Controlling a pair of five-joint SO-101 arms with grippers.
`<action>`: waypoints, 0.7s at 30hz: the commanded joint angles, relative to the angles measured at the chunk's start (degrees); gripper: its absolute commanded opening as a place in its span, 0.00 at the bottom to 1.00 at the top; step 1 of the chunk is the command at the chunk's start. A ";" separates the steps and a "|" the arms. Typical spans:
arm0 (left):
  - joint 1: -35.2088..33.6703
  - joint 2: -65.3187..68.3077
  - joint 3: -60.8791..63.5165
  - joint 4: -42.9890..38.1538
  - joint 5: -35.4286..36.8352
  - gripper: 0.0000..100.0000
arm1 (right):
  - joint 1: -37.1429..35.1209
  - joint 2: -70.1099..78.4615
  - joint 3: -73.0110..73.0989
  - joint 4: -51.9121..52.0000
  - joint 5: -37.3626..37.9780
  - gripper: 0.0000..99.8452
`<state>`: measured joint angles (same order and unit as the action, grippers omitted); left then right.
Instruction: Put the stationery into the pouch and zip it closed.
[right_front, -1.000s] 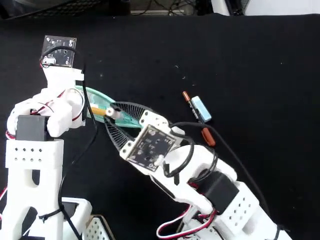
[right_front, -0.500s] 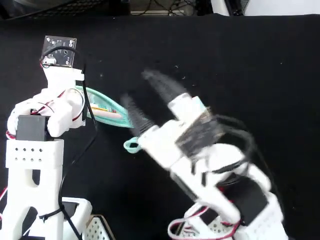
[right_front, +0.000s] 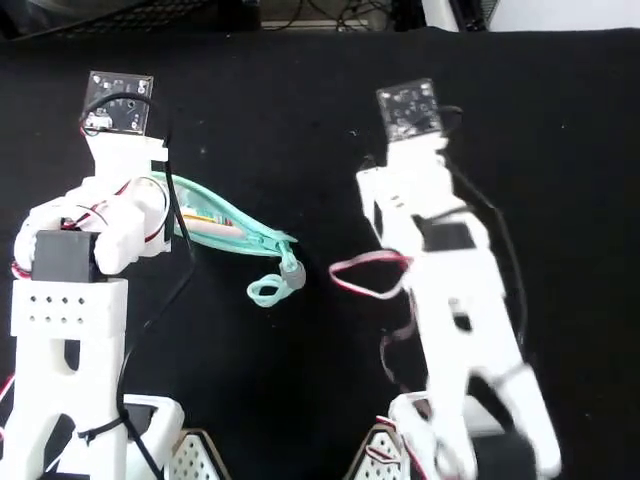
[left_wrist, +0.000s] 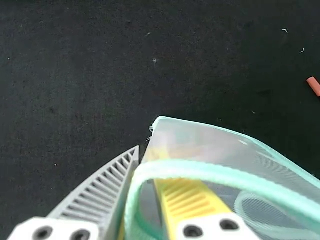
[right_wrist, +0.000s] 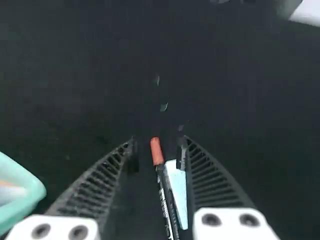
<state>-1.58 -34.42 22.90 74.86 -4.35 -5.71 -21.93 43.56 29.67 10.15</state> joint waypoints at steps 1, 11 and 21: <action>0.84 1.14 3.65 0.26 0.35 0.03 | 0.79 15.69 -7.08 -5.01 4.66 0.13; 0.84 1.14 4.26 0.18 0.35 0.03 | 1.85 44.53 -34.24 7.38 9.93 0.13; 0.84 1.14 4.26 0.18 0.35 0.03 | 2.37 50.86 -41.45 14.51 13.63 0.01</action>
<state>-1.58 -34.51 23.34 74.86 -4.35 -3.60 29.14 4.53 42.95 22.81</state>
